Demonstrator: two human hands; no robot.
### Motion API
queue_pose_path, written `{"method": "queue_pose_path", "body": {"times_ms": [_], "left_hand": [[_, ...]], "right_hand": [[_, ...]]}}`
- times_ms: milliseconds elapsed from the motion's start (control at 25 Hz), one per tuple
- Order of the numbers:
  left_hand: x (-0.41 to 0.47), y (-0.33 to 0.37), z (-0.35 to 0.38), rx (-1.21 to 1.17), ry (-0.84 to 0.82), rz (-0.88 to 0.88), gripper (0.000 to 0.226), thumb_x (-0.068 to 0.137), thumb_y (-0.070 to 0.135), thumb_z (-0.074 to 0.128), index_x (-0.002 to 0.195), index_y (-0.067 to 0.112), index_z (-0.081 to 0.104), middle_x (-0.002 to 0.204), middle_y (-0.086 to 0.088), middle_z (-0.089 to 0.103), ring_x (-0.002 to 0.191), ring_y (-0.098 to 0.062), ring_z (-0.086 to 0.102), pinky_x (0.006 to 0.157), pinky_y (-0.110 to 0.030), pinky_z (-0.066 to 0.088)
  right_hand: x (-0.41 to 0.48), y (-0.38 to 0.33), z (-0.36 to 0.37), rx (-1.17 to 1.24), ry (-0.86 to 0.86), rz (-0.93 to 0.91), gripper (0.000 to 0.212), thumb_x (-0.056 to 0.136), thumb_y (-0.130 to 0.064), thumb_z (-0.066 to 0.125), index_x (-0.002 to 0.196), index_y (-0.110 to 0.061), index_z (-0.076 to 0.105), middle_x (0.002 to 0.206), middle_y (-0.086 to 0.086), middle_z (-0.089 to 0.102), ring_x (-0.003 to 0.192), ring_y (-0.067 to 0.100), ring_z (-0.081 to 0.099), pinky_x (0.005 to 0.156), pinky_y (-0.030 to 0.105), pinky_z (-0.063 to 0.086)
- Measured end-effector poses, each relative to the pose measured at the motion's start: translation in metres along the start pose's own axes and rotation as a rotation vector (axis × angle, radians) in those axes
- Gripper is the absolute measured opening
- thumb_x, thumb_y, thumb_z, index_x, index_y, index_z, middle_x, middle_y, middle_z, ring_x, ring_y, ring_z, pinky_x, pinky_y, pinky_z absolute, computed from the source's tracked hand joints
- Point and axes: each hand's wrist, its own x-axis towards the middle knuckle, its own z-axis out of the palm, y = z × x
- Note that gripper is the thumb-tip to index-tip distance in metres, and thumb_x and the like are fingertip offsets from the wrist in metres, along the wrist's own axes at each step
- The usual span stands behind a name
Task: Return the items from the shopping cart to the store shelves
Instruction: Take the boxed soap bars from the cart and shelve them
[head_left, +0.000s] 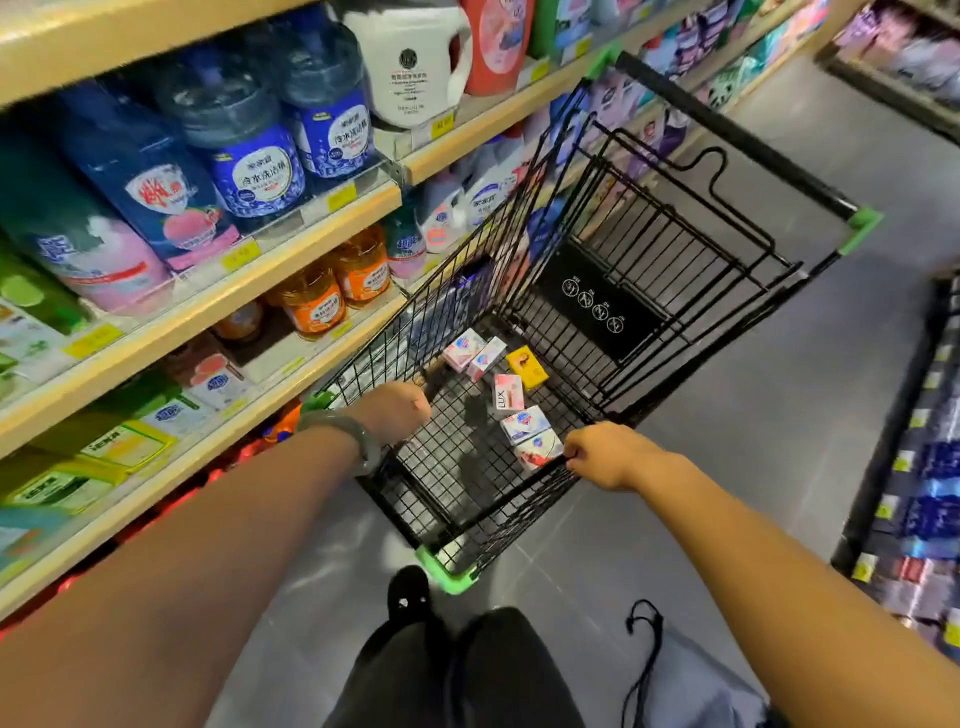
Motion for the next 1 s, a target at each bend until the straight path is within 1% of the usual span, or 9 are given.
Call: {"method": "queue_pose_path", "body": {"times_ms": [40, 80, 120, 280, 480, 640, 800, 920, 1000], "left_hand": [[0.001, 0.004, 0.005, 0.027, -0.033, 0.028, 0.023, 0.093, 0.018, 0.042, 0.082, 0.007, 0.059, 0.124, -0.008, 0.041, 0.073, -0.016, 0.052, 0.068, -0.026, 0.045], [0.019, 0.009, 0.011, 0.015, -0.069, 0.025, 0.023, 0.095, 0.021, 0.043, 0.083, 0.011, 0.06, 0.084, 0.012, 0.045, 0.073, -0.016, 0.052, 0.07, -0.028, 0.046], [0.027, 0.014, 0.014, 0.012, -0.079, 0.019, 0.023, 0.096, 0.024, 0.044, 0.087, 0.013, 0.062, 0.088, -0.008, 0.063, 0.075, -0.016, 0.053, 0.073, -0.031, 0.048], [0.061, 0.02, 0.028, -0.053, -0.11, -0.06, 0.025, 0.098, 0.028, 0.041, 0.099, 0.014, 0.061, 0.099, -0.004, 0.058, 0.083, -0.02, 0.053, 0.074, -0.033, 0.044], [0.108, 0.023, 0.067, -0.296, -0.109, -0.317, 0.034, 0.1, 0.028, 0.04, 0.122, 0.01, 0.059, 0.124, -0.007, 0.06, 0.112, -0.025, 0.056, 0.091, -0.031, 0.045], [0.157, 0.036, 0.118, -0.489, -0.124, -0.474, 0.034, 0.1, 0.02, 0.04, 0.125, 0.002, 0.055, 0.127, -0.012, 0.058, 0.113, -0.029, 0.056, 0.074, -0.026, 0.043], [0.203, 0.039, 0.179, -0.591, -0.134, -0.561, 0.035, 0.099, 0.018, 0.041, 0.125, 0.0, 0.056, 0.114, -0.013, 0.058, 0.113, -0.028, 0.056, 0.09, -0.031, 0.042], [0.24, 0.04, 0.22, -0.62, -0.149, -0.615, 0.034, 0.097, 0.011, 0.043, 0.127, 0.0, 0.053, 0.132, -0.019, 0.054, 0.122, -0.032, 0.05, 0.098, -0.032, 0.038], [0.264, 0.039, 0.248, -0.69, -0.085, -0.668, 0.033, 0.096, 0.014, 0.045, 0.124, 0.0, 0.054, 0.128, -0.02, 0.057, 0.119, -0.034, 0.053, 0.098, -0.036, 0.041]], "right_hand": [[0.002, 0.004, 0.003, 0.013, -0.004, 0.009, 0.029, 0.092, -0.032, 0.047, 0.113, -0.017, 0.061, 0.12, 0.011, 0.062, 0.109, 0.031, 0.057, 0.089, 0.039, 0.049], [0.018, 0.017, -0.001, 0.011, -0.032, 0.015, 0.028, 0.091, -0.03, 0.047, 0.11, -0.018, 0.062, 0.118, 0.01, 0.064, 0.106, 0.031, 0.058, 0.088, 0.04, 0.05], [0.026, 0.026, -0.004, 0.012, -0.042, 0.02, 0.026, 0.09, -0.029, 0.047, 0.108, -0.018, 0.063, 0.116, 0.01, 0.064, 0.105, 0.031, 0.059, 0.087, 0.04, 0.051], [0.071, 0.055, -0.016, 0.012, -0.087, -0.006, 0.029, 0.09, -0.028, 0.048, 0.113, -0.02, 0.062, 0.121, 0.011, 0.063, 0.11, 0.032, 0.058, 0.09, 0.038, 0.049], [0.152, 0.085, -0.02, -0.006, -0.224, -0.117, 0.028, 0.091, -0.029, 0.05, 0.114, -0.019, 0.063, 0.122, 0.012, 0.063, 0.111, 0.031, 0.058, 0.092, 0.035, 0.048], [0.216, 0.109, 0.0, -0.046, -0.336, -0.153, 0.028, 0.094, -0.031, 0.048, 0.116, -0.019, 0.061, 0.127, 0.011, 0.06, 0.113, 0.031, 0.056, 0.091, 0.035, 0.047], [0.269, 0.119, 0.036, -0.042, -0.414, -0.148, 0.031, 0.096, -0.028, 0.047, 0.119, -0.012, 0.06, 0.127, 0.013, 0.059, 0.114, 0.031, 0.056, 0.09, 0.032, 0.045], [0.311, 0.118, 0.073, 0.068, -0.46, -0.117, 0.038, 0.095, -0.03, 0.052, 0.129, -0.013, 0.054, 0.132, 0.014, 0.057, 0.113, 0.033, 0.057, 0.091, 0.036, 0.048], [0.333, 0.117, 0.092, 0.156, -0.457, -0.092, 0.043, 0.094, -0.024, 0.053, 0.135, -0.013, 0.048, 0.136, 0.014, 0.054, 0.117, 0.033, 0.055, 0.09, 0.032, 0.045]]}}
